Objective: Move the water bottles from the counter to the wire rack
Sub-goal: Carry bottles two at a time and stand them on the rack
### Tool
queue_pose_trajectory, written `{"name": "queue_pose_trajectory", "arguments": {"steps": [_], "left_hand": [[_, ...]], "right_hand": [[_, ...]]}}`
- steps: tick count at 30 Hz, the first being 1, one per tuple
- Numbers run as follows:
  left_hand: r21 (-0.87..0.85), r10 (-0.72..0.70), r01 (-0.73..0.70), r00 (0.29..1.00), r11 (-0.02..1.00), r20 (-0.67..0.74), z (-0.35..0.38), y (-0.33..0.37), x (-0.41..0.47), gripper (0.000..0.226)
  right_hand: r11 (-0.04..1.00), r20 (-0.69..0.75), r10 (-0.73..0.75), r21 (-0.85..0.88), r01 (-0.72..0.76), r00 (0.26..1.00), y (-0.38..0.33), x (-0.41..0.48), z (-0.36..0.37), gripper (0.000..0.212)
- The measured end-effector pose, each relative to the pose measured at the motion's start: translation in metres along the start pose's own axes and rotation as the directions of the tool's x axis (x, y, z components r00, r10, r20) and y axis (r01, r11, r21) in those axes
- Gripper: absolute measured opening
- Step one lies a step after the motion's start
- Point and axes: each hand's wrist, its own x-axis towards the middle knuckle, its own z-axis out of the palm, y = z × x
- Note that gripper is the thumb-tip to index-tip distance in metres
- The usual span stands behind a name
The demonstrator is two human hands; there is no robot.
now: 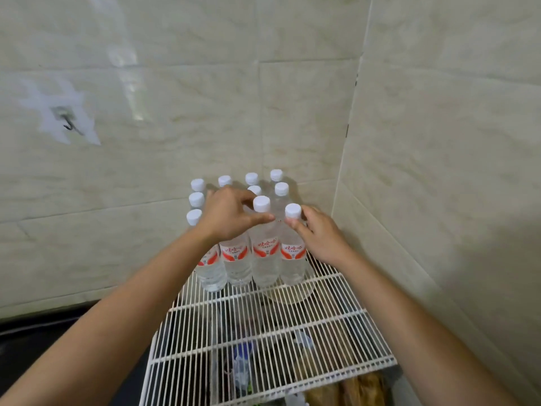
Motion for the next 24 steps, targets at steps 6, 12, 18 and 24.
{"name": "queue_pose_trajectory", "arguments": {"steps": [6, 12, 18, 24], "left_hand": [[-0.088, -0.094, 0.100, 0.993, 0.991, 0.077, 0.014, -0.022, 0.019, 0.030], [0.002, -0.083, 0.083, 0.994, 0.997, 0.074, 0.022, -0.022, 0.015, 0.047], [0.085, -0.082, 0.077, 0.995, 0.993, 0.060, 0.024, -0.012, 0.012, 0.047], [0.113, -0.100, 0.090, 0.991, 0.990, 0.087, 0.021, -0.005, 0.007, 0.054]], "right_hand": [[1.000, 0.043, 0.020, -0.024, -0.019, 0.999, 0.004, 0.033, 0.003, 0.031], [0.997, 0.026, 0.014, -0.075, -0.012, 1.000, 0.011, 0.028, 0.008, 0.037], [0.996, 0.034, 0.053, -0.076, -0.050, 0.998, 0.013, 0.027, 0.011, 0.039], [0.997, -0.008, 0.069, 0.037, -0.069, 0.998, 0.012, 0.020, 0.017, 0.044]]}}
